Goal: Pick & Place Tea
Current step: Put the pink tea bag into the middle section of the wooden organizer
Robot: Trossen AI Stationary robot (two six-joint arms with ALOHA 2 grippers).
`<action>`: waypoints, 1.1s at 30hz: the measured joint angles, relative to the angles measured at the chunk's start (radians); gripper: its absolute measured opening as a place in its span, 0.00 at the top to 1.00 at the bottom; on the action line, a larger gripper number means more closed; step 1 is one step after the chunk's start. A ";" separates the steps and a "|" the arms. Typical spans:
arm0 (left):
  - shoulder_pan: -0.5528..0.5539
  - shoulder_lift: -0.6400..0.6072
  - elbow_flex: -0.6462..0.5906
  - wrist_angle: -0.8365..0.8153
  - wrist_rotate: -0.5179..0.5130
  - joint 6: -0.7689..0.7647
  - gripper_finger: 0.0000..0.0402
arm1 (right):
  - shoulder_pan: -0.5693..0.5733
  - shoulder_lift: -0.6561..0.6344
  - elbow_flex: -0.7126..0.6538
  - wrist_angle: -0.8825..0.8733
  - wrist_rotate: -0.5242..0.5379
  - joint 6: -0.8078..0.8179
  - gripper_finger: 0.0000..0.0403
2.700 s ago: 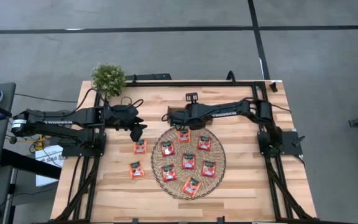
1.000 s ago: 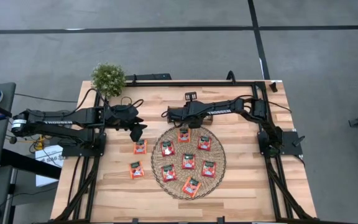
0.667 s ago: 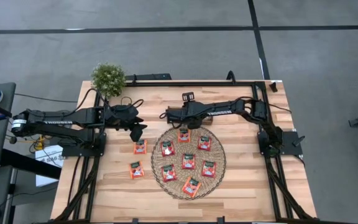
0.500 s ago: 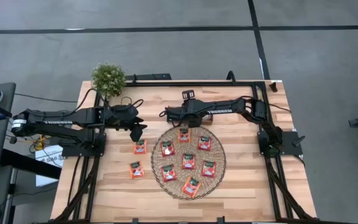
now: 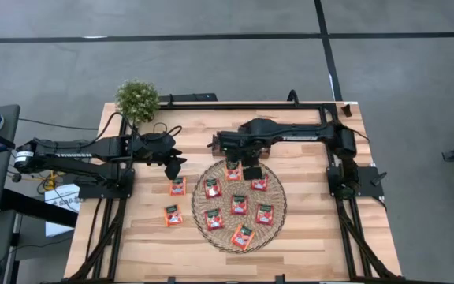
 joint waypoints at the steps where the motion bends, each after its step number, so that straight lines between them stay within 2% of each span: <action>1: 0.000 0.000 0.000 0.000 0.000 0.000 0.56 | 0.004 -0.005 -0.010 0.016 -0.024 0.001 0.76; 9: -0.002 0.000 0.000 -0.010 0.017 -0.014 0.56 | 0.019 0.037 -0.028 0.073 -0.027 0.000 0.76; 21: -0.002 0.000 0.000 -0.113 0.015 -0.042 0.56 | 0.016 0.135 -0.027 0.199 -0.027 -0.010 0.76; 33: -0.002 -0.001 0.000 -0.172 0.001 -0.064 0.56 | 0.005 0.195 -0.030 0.262 -0.056 -0.095 0.75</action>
